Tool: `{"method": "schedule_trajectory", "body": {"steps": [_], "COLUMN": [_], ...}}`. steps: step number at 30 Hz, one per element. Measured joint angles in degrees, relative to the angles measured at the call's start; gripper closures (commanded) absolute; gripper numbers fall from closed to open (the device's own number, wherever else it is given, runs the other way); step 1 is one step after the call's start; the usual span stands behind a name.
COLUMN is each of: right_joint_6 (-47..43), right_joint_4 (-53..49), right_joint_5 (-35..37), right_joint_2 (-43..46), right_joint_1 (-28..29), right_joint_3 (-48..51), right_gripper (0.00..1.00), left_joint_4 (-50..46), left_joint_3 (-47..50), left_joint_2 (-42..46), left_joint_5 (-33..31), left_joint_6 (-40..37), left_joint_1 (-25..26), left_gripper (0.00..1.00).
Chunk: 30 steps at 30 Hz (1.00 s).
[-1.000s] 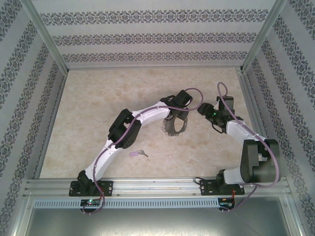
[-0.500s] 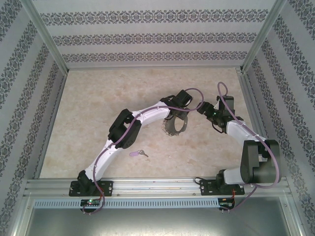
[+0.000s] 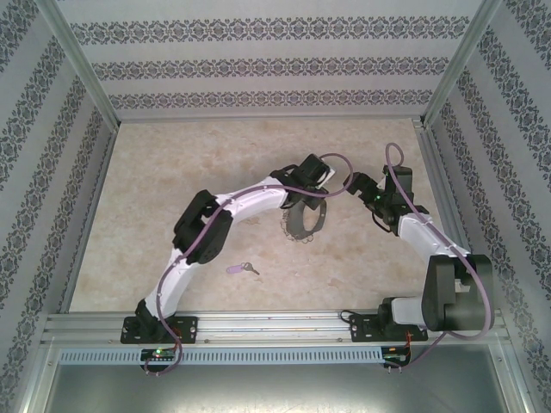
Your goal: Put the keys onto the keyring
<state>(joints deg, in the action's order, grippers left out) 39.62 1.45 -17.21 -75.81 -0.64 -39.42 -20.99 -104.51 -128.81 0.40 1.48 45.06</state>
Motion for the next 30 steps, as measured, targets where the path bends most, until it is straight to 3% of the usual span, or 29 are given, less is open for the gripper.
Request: {"method": "schedule_trajectory", "body": {"steps": [5, 10, 20, 30], "right_joint_6": [0.9, 1.0, -1.2, -2.3], "right_joint_4": [2.3, 5.2, 11.2, 18.0], "right_joint_5": [-3.1, -7.0, -14.5, -20.9], "right_joint_2": [3.9, 8.0, 15.6, 16.0], "right_joint_1": [0.2, 1.2, 6.2, 9.6], "right_joint_3": [2.3, 4.9, 8.1, 9.2], "right_gripper": [0.17, 0.23, 0.4, 0.58], "left_joint_4": [5.2, 10.7, 14.5, 18.6], "left_joint_3": [11.1, 18.5, 27.9, 32.8], "left_joint_2": [11.8, 18.9, 26.3, 31.7], "left_joint_5": [2.8, 11.2, 25.9, 39.5], "left_joint_6": [-3.6, -6.3, -11.0, -11.8], "left_joint_1": [-0.4, -2.2, -6.6, -10.1], "left_gripper": [1.0, 1.0, 1.0, 1.0]}}
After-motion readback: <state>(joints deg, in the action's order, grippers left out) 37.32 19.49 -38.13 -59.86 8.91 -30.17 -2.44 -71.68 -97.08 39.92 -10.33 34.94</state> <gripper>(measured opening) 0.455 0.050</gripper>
